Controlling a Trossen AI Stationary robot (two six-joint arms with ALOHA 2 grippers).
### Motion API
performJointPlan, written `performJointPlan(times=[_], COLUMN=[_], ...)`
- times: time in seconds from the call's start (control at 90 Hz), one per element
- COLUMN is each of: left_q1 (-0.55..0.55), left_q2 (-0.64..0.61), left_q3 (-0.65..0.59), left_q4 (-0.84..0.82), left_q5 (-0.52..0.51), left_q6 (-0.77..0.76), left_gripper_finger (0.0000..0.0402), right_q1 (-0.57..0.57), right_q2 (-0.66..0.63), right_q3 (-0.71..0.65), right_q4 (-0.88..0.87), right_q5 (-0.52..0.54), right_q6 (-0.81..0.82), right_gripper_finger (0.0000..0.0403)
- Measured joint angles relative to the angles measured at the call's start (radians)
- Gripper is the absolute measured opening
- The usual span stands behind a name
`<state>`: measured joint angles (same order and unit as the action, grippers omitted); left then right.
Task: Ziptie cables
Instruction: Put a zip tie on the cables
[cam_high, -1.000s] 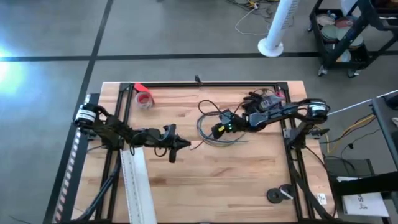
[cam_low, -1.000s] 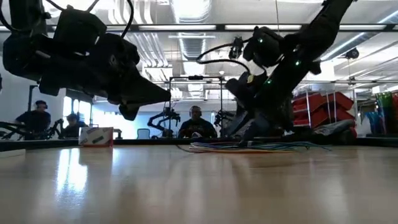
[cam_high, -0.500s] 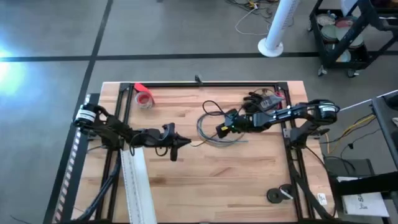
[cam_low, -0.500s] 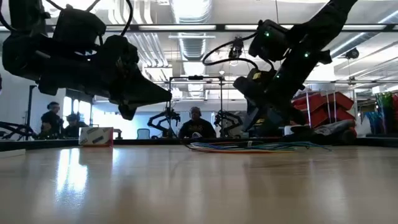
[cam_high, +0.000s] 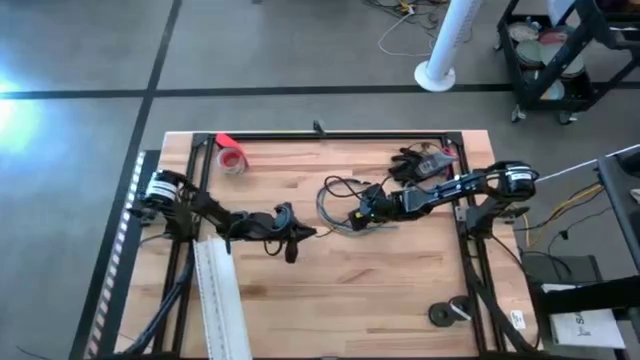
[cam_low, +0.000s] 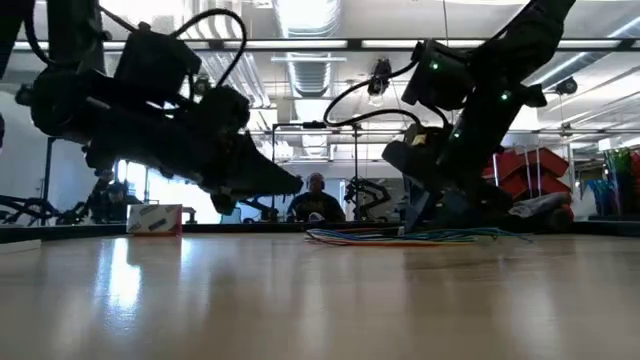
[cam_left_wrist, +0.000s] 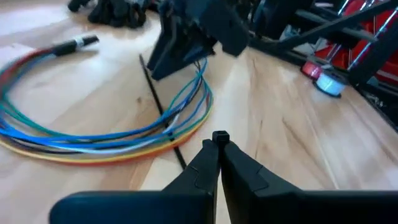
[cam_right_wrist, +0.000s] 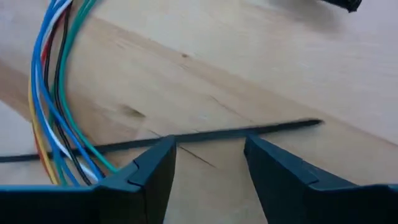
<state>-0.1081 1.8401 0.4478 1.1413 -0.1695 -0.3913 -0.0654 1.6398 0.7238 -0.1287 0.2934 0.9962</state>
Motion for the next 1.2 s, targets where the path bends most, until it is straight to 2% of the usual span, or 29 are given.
performJointPlan(times=[0.167, 0.4, 0.589, 0.7, 0.789, 0.878, 1.022, 1.2], left_q1=[0.000, 0.000, 0.000, 0.000, 0.000, 0.000, 0.000, 0.000], left_q2=[0.032, 0.033, 0.031, 0.031, 0.031, 0.031, 0.031, 0.031], left_q3=[0.043, 0.048, 0.046, 0.045, 0.044, 0.043, 0.043, 0.044], left_q4=[-0.010, -0.019, -0.020, -0.020, -0.020, -0.022, -0.022, -0.019], left_q5=[0.034, 0.041, 0.041, 0.041, 0.041, 0.042, 0.041, 0.042], left_q6=[-0.003, -0.003, -0.003, -0.010, -0.011, -0.011, -0.012, -0.008], left_gripper_finger=[0.0000, 0.0000, 0.0000, 0.0000, 0.0000, 0.0000, 0.0000, 0.0000], right_q1=[-0.003, -0.026, -0.087, -0.077, -0.063, -0.061, -0.088, -0.095], right_q2=[0.022, 0.025, -0.025, -0.080, -0.112, -0.116, -0.064, 0.009], right_q3=[0.000, -0.003, -0.003, -0.014, -0.037, -0.074, -0.131, -0.140], right_q4=[0.019, 0.134, -0.017, -0.128, -0.146, -0.103, 0.107, 0.248], right_q5=[0.041, 0.097, 0.092, 0.109, 0.127, 0.139, 0.115, 0.105], right_q6=[-0.003, -0.082, -0.048, 0.001, 0.042, 0.061, 0.041, 0.043], right_gripper_finger=[0.0169, 0.0157, 0.0154, 0.0158, 0.0161, 0.0164, 0.0161, 0.0146])
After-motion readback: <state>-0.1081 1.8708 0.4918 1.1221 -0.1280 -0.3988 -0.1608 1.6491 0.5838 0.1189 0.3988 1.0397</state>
